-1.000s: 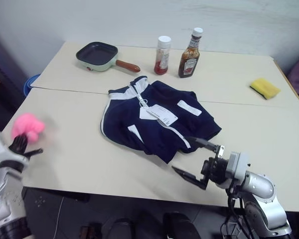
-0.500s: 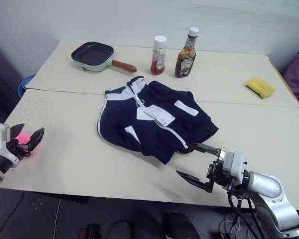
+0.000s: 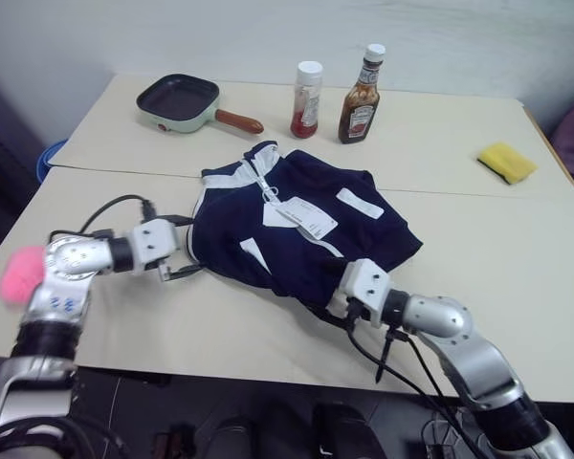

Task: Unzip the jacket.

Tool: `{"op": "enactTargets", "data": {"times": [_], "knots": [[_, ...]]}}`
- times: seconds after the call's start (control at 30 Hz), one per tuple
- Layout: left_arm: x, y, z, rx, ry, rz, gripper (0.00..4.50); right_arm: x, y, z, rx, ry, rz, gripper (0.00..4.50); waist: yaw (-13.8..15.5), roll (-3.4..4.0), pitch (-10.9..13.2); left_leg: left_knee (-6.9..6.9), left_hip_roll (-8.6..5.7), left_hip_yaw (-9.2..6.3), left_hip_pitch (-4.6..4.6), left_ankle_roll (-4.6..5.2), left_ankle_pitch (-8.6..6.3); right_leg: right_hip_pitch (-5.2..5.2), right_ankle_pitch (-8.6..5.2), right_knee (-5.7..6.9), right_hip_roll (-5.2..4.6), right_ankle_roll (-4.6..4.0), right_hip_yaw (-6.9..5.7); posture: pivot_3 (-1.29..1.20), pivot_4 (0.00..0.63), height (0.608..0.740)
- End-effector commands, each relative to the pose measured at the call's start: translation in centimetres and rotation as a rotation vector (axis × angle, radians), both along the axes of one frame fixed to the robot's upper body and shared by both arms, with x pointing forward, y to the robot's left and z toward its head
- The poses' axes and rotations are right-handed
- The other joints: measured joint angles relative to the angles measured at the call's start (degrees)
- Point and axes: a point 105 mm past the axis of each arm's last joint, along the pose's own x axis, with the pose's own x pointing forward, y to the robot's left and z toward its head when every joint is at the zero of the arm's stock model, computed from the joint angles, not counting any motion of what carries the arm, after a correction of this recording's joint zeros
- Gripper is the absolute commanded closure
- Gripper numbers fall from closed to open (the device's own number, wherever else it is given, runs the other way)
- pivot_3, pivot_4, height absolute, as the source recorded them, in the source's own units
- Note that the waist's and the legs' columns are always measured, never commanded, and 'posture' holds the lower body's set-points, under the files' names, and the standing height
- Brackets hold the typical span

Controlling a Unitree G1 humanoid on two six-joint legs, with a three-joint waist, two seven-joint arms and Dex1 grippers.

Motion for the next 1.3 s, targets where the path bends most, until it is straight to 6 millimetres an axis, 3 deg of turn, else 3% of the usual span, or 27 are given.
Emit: {"op": "enactTargets", "data": {"times": [0.03, 0.17, 0.27, 0.37, 0.5, 0.67, 0.9, 1.07, 1.17, 1.3], "knots": [[0.8, -0.6, -1.1, 0.117, -0.003, -0.062, 0.00, 0.6, 0.9, -1.1, -0.070, 0.014, -0.028, 1.26, -0.10, -0.02, 0.00, 0.02, -0.06, 0.24, -0.10, 0.06, -0.03, -0.18, 0.01, 0.02, -0.03, 0.02, -0.39, 0.00, 0.150, 0.740], [1.7, -1.1, -1.2, 0.153, 0.005, -0.083, 0.00, 0.8, 1.2, -1.8, -0.097, 0.020, -0.055, 2.62, 0.05, -0.03, -0.01, 0.27, -0.11, 0.51, 0.00, 0.28, -0.09, -0.05, 0.13, 0.01, -0.30, 0.21, -0.91, 0.00, 0.150, 0.740], [1.6, -1.6, -1.9, 0.140, 0.064, -0.113, 0.61, 0.3, 0.6, -1.9, -0.108, 0.010, -0.056, 3.68, 0.18, -0.03, -0.01, 0.69, -0.03, 0.50, 0.00, 0.42, -0.14, 0.11, 0.26, -0.03, -0.29, 0.20, -0.89, 0.00, 0.150, 0.740], [0.4, -2.4, -3.2, 0.118, 0.152, -0.194, 1.57, 0.0, -0.6, -1.5, -0.106, 0.004, -0.055, 4.50, 0.28, -0.03, -0.01, 0.78, -0.03, 0.49, 0.08, 0.52, -0.20, 0.20, 0.26, -0.01, -0.31, 0.20, -0.84, 0.00, 0.150, 0.740], [-2.0, -3.8, -4.4, 0.047, 0.300, -0.328, 2.81, -0.7, -3.3, -0.9, -0.141, 0.003, -0.025, 4.50, 0.54, 0.00, -0.02, 0.78, -0.05, 0.47, 0.04, 0.64, -0.34, 0.23, 0.27, 0.03, -0.33, 0.21, -0.88, 0.00, 0.150, 0.740], [-7.1, -7.1, -5.0, -0.121, 0.488, -0.481, 4.42, -1.9, -8.0, 0.4, -0.184, 0.029, 0.040, 4.50, 0.37, 0.17, 0.07, 0.89, -0.07, 0.37, 0.09, 0.97, -0.62, 0.58, 0.33, -0.35, -0.57, 0.33, -0.91, 0.00, 0.150, 0.740], [-11.2, -12.5, -4.6, -0.364, 0.591, -0.484, 4.47, 0.2, -14.4, 1.6, -0.289, 0.025, -0.056, 4.50, 0.80, 0.21, 0.10, 1.03, -0.16, 0.14, 0.15, 1.12, -0.59, 1.07, 0.59, -0.89, -0.89, 0.77, -0.68, 0.00, 0.150, 0.740], [-12.0, -15.4, -4.9, -0.428, 0.612, -0.456, 4.47, 1.9, -15.2, 1.9, -0.221, 0.028, -0.090, 4.50, 1.51, 0.21, 0.10, 1.03, -0.19, 0.20, 0.18, 1.10, -0.55, 1.04, 0.61, -0.97, -0.89, 0.79, -0.64, 0.00, 0.150, 0.740], [-12.6, -14.8, -5.5, -0.370, 0.628, -0.435, 3.63, 2.0, -15.4, 1.4, -0.180, 0.070, -0.092, 3.63, 1.58, 0.22, 0.10, 1.00, -0.16, 0.20, 0.16, 1.08, -0.54, 1.02, 0.61, -0.89, -0.86, 0.79, -0.67, 0.00, 0.150, 0.740], [-13.1, -12.4, -4.1, -0.342, 0.623, -0.437, 2.44, 0.7, -15.8, 1.8, -0.127, 0.066, -0.078, 2.28, 1.56, 0.28, 0.12, 1.00, -0.16, 0.21, 0.14, 1.08, -0.54, 1.01, 0.61, -0.91, -0.87, 0.79, -0.66, 0.00, 0.150, 0.740]]}}
